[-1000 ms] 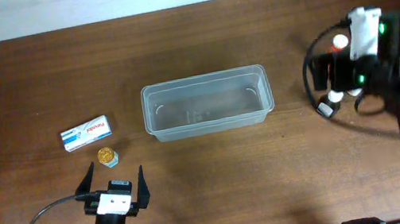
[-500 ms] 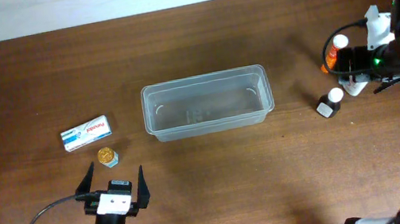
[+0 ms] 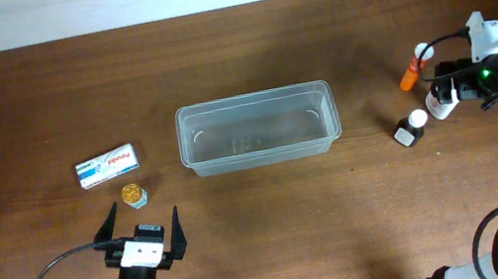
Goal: Pack container
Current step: 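Lower the right gripper and grasp the white pump bottle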
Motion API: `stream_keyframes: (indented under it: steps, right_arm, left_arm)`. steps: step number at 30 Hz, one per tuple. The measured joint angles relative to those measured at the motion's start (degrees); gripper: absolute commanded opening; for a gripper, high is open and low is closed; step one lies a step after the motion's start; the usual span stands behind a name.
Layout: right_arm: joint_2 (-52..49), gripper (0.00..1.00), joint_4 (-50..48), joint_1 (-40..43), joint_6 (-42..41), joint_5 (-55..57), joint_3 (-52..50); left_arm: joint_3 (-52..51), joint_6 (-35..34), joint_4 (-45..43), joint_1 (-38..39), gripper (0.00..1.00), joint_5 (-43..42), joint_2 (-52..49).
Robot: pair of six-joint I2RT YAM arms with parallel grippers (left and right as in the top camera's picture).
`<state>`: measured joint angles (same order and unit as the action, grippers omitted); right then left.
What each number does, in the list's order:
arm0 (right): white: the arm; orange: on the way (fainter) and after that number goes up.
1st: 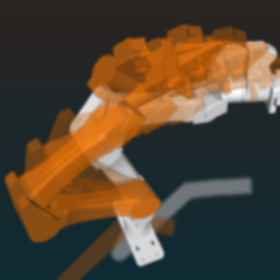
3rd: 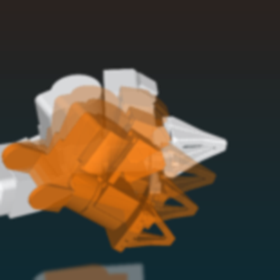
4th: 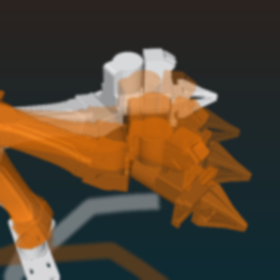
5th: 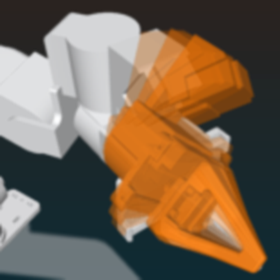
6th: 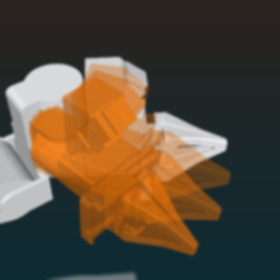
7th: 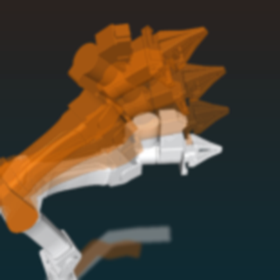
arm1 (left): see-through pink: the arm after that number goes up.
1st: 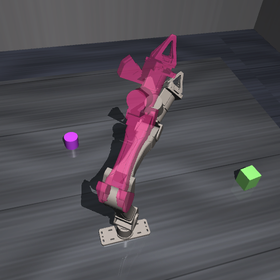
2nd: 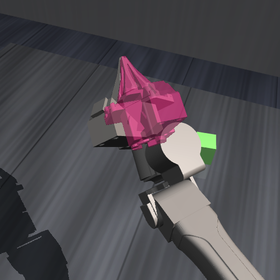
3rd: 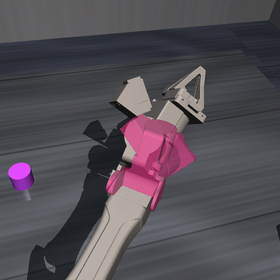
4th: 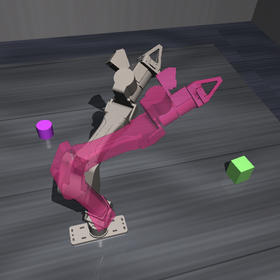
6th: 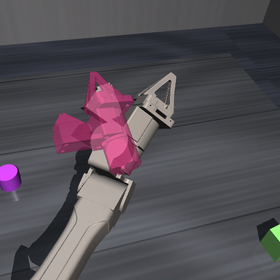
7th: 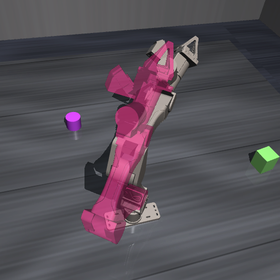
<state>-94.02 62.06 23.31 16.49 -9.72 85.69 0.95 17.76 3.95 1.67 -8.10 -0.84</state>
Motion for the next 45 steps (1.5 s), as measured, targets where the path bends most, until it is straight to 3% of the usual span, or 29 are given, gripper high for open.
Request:
stream_keyframes:
  steps: [14, 29, 45]
  right_arm:
    - [-4.2, 0.89, -6.1, 0.4, 6.3, -2.3, 0.0]
    - [-12.8, 0.75, -9.9, 2.0, 8.1, -2.5, 0.0]
    - [-14.9, 0.66, -11.0, 4.7, 8.2, -5.3, 0.0]
  left_arm:
    - [0.0, 0.0, 0.0, 0.0, 0.99, 0.0, 0.0]
    - [0.0, 0.0, 0.0, 0.0, 0.99, 0.0, 0.0]
    - [0.0, 0.0, 0.0, 0.0, 0.99, 0.0, 0.0]
